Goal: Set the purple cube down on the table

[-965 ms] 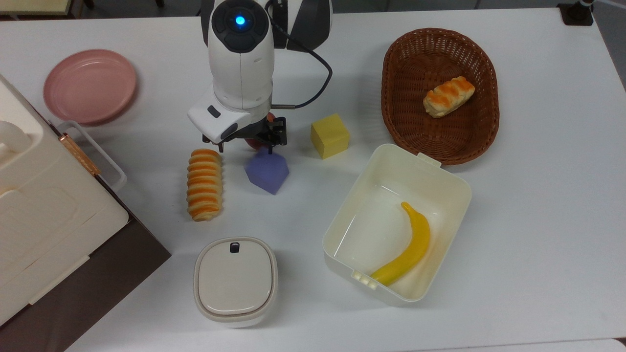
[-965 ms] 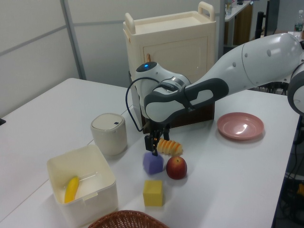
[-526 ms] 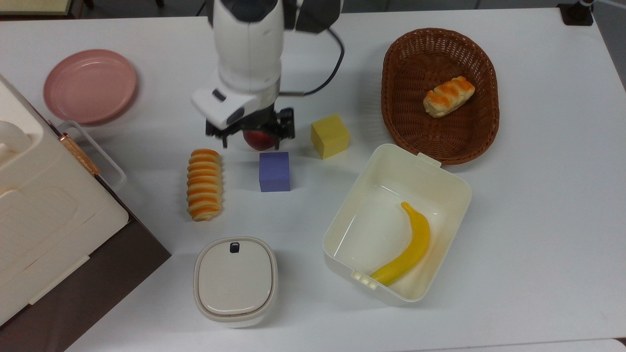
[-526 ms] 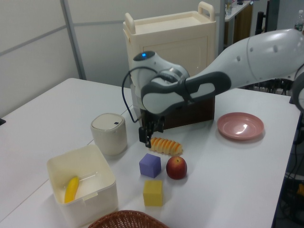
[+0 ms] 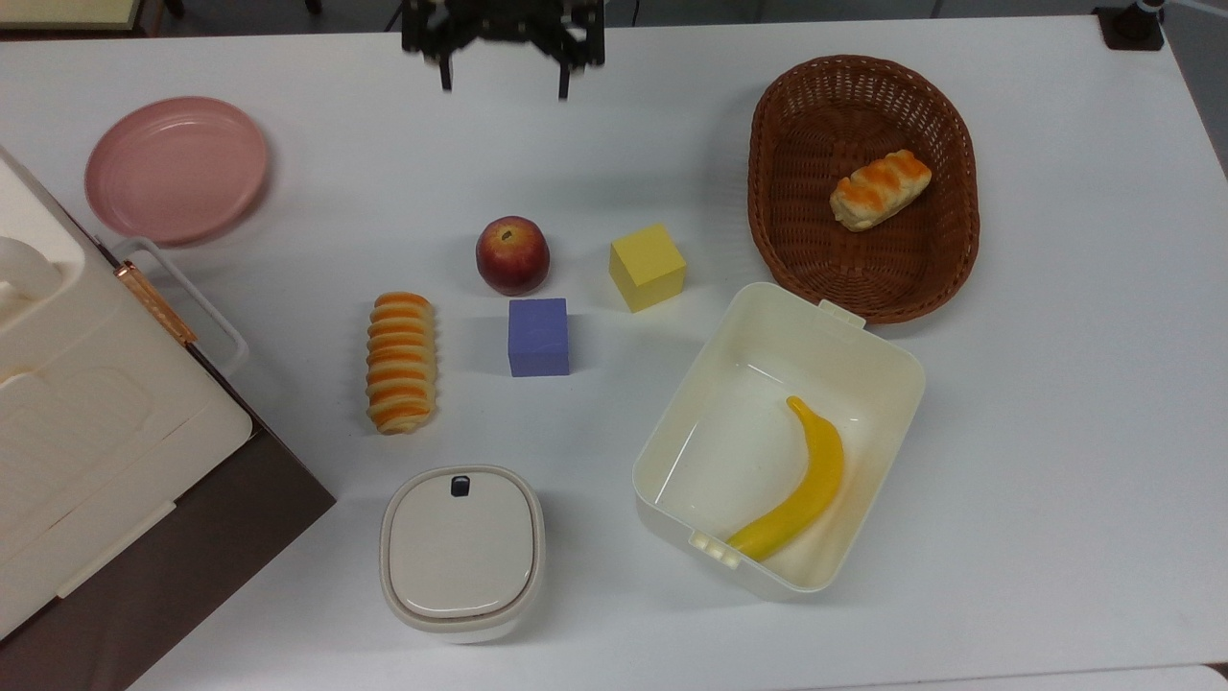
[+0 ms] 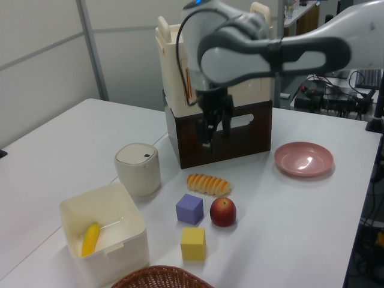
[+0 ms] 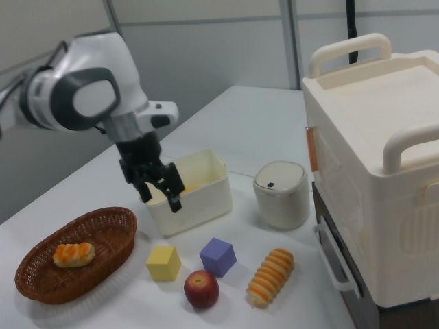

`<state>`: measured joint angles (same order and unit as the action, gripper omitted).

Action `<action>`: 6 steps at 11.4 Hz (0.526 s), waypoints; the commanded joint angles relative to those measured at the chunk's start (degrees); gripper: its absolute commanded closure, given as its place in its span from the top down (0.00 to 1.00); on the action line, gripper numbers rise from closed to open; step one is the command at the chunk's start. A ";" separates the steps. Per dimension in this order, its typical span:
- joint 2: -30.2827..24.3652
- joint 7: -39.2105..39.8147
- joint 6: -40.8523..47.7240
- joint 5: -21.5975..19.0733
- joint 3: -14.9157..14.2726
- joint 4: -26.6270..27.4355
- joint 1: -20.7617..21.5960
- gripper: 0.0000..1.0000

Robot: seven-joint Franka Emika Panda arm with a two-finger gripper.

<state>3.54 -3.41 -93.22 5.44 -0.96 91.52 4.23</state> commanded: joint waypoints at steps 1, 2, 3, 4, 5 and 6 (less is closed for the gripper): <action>-3.72 -0.90 1.29 -1.74 -0.79 1.91 -0.10 1.00; -3.89 -0.46 1.29 -3.23 -1.14 1.91 -0.19 1.00; -3.98 -0.29 1.29 -4.63 -1.41 1.91 -0.19 1.00; -3.90 -0.20 1.29 -4.82 -1.41 1.91 -0.19 1.00; -3.90 -0.20 1.29 -4.82 -1.32 1.91 -0.10 1.00; -3.90 -0.20 1.37 -4.82 -1.32 1.91 -0.19 1.00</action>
